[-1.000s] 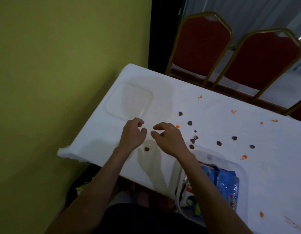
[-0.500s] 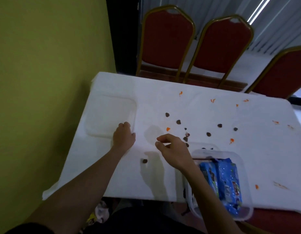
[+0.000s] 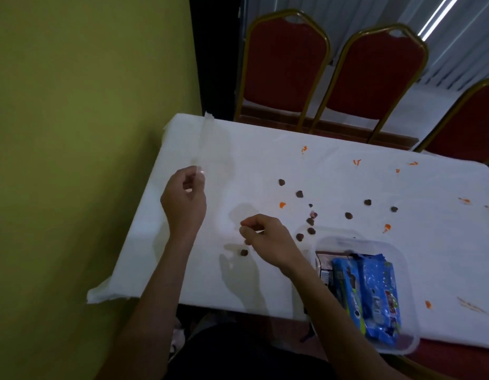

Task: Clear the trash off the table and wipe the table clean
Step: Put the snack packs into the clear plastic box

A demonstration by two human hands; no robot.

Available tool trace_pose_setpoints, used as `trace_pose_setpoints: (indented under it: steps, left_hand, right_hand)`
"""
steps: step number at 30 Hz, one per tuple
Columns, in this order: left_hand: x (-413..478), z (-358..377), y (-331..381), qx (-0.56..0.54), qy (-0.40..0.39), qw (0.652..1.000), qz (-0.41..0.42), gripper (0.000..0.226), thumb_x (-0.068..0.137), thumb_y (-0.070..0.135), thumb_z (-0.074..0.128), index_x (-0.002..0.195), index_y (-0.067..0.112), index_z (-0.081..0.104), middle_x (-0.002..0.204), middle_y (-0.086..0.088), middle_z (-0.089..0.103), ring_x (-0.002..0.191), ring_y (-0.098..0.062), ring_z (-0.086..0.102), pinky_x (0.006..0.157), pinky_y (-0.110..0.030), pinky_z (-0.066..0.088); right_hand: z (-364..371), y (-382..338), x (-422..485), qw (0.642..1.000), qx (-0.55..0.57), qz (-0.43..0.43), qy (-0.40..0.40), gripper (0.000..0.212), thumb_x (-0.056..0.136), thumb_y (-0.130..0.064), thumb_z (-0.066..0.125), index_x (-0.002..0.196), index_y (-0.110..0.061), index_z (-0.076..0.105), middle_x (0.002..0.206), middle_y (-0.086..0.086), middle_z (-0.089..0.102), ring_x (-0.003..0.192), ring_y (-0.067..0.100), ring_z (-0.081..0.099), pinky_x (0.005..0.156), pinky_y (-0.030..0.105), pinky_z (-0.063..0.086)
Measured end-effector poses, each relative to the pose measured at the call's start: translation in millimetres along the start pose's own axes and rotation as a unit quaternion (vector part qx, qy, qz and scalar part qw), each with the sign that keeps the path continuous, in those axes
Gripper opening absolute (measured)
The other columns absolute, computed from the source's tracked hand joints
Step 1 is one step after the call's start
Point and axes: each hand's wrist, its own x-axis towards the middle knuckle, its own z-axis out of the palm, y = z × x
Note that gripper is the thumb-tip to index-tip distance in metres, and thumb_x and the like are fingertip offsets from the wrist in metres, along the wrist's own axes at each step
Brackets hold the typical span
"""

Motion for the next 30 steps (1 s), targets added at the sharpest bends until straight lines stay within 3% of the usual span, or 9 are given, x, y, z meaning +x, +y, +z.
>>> trace_pose_setpoints:
  steps: [3, 6, 11, 15, 19, 22, 25, 28, 30]
  left_hand:
    - [-22, -17, 16, -0.181, 0.014, 0.979, -0.095, 0.021, 0.096, 0.03, 0.064, 0.111, 0.017, 0.072, 0.101, 0.002, 0.074, 0.093, -0.009, 0.068, 0.084, -0.023, 0.056]
    - [-48, -18, 32, -0.32, -0.008, 0.93, -0.181, 0.019, 0.095, 0.023, 0.066, 0.11, 0.013, 0.073, 0.096, 0.002, 0.073, 0.096, -0.012, 0.071, 0.084, -0.029, 0.058]
    - [-99, 5, 47, -0.423, -0.104, 0.864, -0.251, 0.013, 0.098, 0.018, 0.058, 0.099, 0.018, 0.071, 0.092, 0.004, 0.069, 0.097, -0.012, 0.066, 0.087, -0.03, 0.054]
    - [-147, 26, 58, -0.503, -0.208, 0.781, -0.307, 0.011, 0.094, 0.02, 0.057, 0.093, 0.022, 0.067, 0.086, 0.006, 0.064, 0.087, -0.006, 0.064, 0.093, -0.029, 0.049]
    - [-193, 43, 54, -0.53, -0.26, 0.725, -0.354, 0.014, 0.09, 0.02, 0.058, 0.097, 0.023, 0.069, 0.083, 0.006, 0.066, 0.075, -0.005, 0.065, 0.079, -0.027, 0.055]
    - [-227, 51, 45, -0.527, -0.302, 0.693, -0.39, 0.014, 0.092, 0.019, 0.058, 0.101, 0.02, 0.069, 0.085, 0.005, 0.065, 0.075, -0.006, 0.064, 0.074, -0.026, 0.056]
    - [-260, 56, 39, -0.478, -0.332, 0.707, -0.401, 0.014, 0.095, 0.015, 0.054, 0.097, 0.018, 0.067, 0.085, 0.003, 0.064, 0.074, -0.008, 0.064, 0.076, -0.029, 0.056]
    - [-284, 60, 41, -0.387, -0.311, 0.772, -0.397, 0.016, 0.1, 0.012, 0.049, 0.099, 0.015, 0.065, 0.08, 0.001, 0.068, 0.067, -0.008, 0.068, 0.08, -0.032, 0.051]
    - [-294, 63, 44, -0.33, -0.293, 0.806, -0.394, 0.008, 0.098, 0.017, 0.055, 0.099, 0.014, 0.062, 0.075, 0.002, 0.065, 0.06, -0.008, 0.066, 0.073, -0.031, 0.05]
  right_hand:
    - [0, -4, -4, 0.999, -0.026, -0.033, 0.005, 0.027, 0.096, -0.034, 0.06, 0.121, -0.024, 0.067, 0.123, -0.008, 0.063, 0.101, 0.005, 0.063, 0.076, 0.014, 0.045]
    - [-12, 2, -16, 0.997, -0.034, -0.059, 0.034, 0.031, 0.096, -0.034, 0.061, 0.125, -0.022, 0.065, 0.128, -0.003, 0.058, 0.116, 0.011, 0.057, 0.087, 0.022, 0.041]
    - [-61, 38, -36, 0.988, -0.014, -0.059, 0.143, 0.034, 0.096, -0.034, 0.062, 0.125, -0.017, 0.064, 0.123, -0.001, 0.059, 0.119, 0.016, 0.055, 0.098, 0.026, 0.042]
    - [-110, 74, -52, 0.974, 0.047, -0.02, 0.222, 0.046, 0.095, -0.042, 0.06, 0.133, -0.017, 0.055, 0.127, 0.007, 0.059, 0.119, 0.022, 0.054, 0.103, 0.039, 0.046]
    - [-162, 107, -79, 0.946, 0.189, 0.035, 0.26, 0.065, 0.093, -0.052, 0.061, 0.144, -0.017, 0.04, 0.127, -0.001, 0.055, 0.112, 0.018, 0.057, 0.097, 0.036, 0.048]
    - [-187, 138, -97, 0.942, 0.203, 0.048, 0.264, 0.072, 0.082, -0.063, 0.063, 0.136, -0.018, 0.051, 0.121, -0.001, 0.063, 0.105, 0.02, 0.065, 0.094, 0.04, 0.053]
    - [-199, 164, -116, 0.945, 0.162, 0.065, 0.275, 0.072, 0.072, -0.069, 0.063, 0.123, -0.018, 0.062, 0.115, 0.002, 0.068, 0.102, 0.022, 0.067, 0.093, 0.047, 0.056]
    - [-200, 191, -133, 0.947, 0.132, 0.075, 0.282, 0.055, 0.085, -0.054, 0.066, 0.123, -0.014, 0.062, 0.112, 0.003, 0.068, 0.096, 0.018, 0.064, 0.078, 0.033, 0.055]
    - [-195, 209, -141, 0.955, 0.095, 0.076, 0.269, 0.053, 0.089, -0.053, 0.066, 0.121, -0.012, 0.062, 0.108, 0.005, 0.069, 0.091, 0.018, 0.063, 0.068, 0.027, 0.047]
